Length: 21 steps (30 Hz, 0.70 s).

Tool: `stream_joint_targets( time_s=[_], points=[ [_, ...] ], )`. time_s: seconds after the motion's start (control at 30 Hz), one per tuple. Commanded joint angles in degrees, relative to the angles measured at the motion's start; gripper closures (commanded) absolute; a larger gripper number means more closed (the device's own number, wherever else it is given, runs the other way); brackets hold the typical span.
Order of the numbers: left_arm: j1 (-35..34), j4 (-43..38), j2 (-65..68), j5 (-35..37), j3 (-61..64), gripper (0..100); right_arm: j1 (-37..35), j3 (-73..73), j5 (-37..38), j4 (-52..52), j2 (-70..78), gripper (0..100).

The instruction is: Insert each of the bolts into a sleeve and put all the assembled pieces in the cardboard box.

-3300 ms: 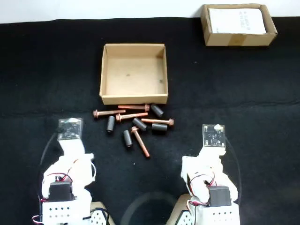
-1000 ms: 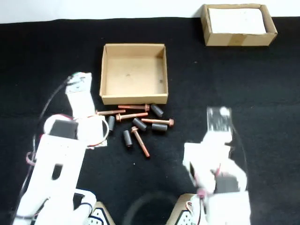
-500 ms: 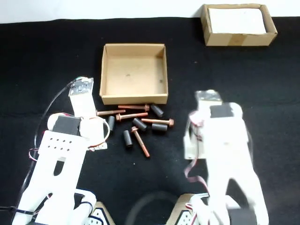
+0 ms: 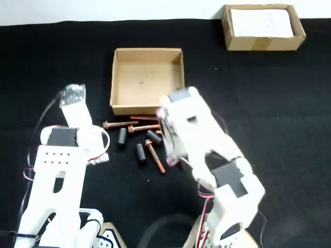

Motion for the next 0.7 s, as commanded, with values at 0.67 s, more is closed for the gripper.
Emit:
stream_joint_targets(
  time_s=[0.67],
  points=[
    [-6.99,-16.62,-0.13,0.09,17.27,94,-12.70,-15.60,-1.14,-6.90,6.02,88.9]
  ],
)
